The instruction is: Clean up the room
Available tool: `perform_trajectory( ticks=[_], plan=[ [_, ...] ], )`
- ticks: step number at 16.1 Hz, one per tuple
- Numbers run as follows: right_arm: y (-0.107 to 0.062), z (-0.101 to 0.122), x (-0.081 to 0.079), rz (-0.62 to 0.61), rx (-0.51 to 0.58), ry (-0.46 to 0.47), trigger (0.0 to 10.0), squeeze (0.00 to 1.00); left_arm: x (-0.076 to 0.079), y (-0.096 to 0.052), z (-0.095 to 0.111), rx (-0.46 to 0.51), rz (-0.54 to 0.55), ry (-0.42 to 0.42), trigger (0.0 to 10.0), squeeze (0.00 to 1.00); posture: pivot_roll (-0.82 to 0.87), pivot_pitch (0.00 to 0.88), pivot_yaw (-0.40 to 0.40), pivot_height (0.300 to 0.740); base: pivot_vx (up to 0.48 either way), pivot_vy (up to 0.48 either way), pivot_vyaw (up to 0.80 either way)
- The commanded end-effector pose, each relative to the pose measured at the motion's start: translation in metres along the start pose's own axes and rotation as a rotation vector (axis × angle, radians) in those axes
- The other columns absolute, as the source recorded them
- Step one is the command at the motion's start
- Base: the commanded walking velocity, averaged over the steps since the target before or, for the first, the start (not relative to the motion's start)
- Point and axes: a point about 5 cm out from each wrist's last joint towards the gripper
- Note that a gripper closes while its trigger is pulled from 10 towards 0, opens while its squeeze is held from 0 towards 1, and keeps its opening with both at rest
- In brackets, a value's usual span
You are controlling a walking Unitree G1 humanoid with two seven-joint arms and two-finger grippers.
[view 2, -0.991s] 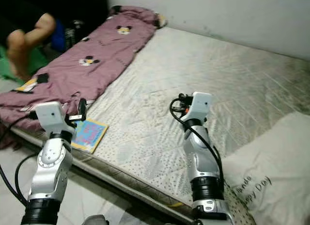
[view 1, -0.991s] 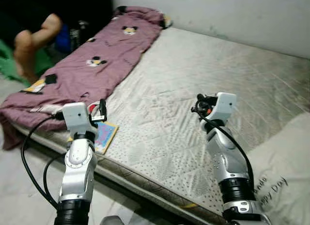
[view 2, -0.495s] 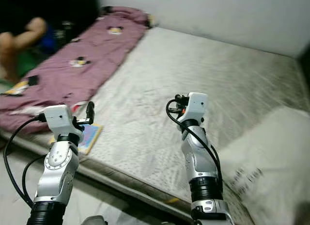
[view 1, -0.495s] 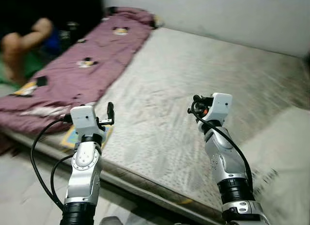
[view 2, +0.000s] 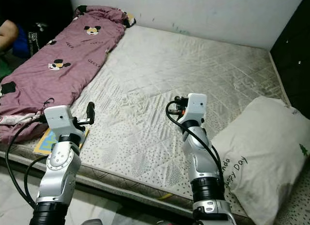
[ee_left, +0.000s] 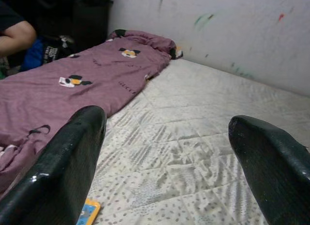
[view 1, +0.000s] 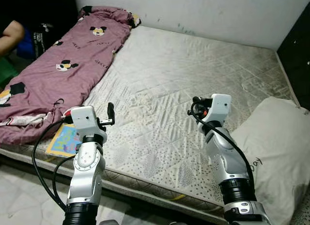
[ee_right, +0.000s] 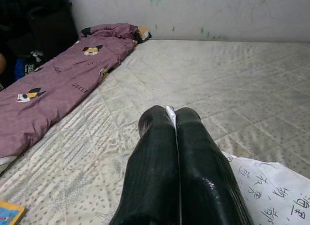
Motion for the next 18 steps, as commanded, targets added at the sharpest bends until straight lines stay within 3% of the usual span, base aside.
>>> perform_trajectory(
  ticks=[1,5,9,13,18],
  plan=[
    [0.0018,0.0055,-0.0013,0.003,0.015,-0.007,10.0,0.0,0.0012,-0.0007,0.0004,-0.001,-0.009,-0.001,10.0,0.0,-0.06,0.0,-0.041,0.74,0.0,0.0,-0.8],
    [0.0009,0.0064,-0.0008,0.011,0.015,-0.021,10.0,0.0,0.0028,0.0019,0.0017,0.005,-0.016,-0.004,10.0,0.0,-0.06,0.0,-0.048,0.74,0.0,0.0,-0.8],
    [0.0024,0.0062,-0.003,0.019,0.013,-0.021,10.0,0.0,0.0025,0.0018,0.0019,0.006,-0.018,-0.017,10.0,0.0,-0.06,0.0,-0.049,0.74,0.0,0.0,-0.22],
    [0.0021,0.0059,-0.0018,0.011,0.016,-0.015,10.0,0.0,0.002,0.0029,0.003,0.009,-0.015,-0.016,10.0,0.0,-0.06,0.0,-0.041,0.74,0.0,0.0,-0.73],
    [0.0015,0.0064,-0.0011,0.012,0.02,-0.018,10.0,0.0,0.0031,0.005,0.0038,0.01,-0.024,-0.017,10.0,0.0,-0.06,0.0,-0.037,0.74,0.0,0.185,0.0]
  ],
)
Point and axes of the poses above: a point about 5 cm out from each wrist's last joint towards the gripper, its own y axis pointing out of the wrist towards the gripper, its own z axis along the axis of the wrist's last joint, x = y × z, and after that the axes turned 6 degrees about y, right-handed
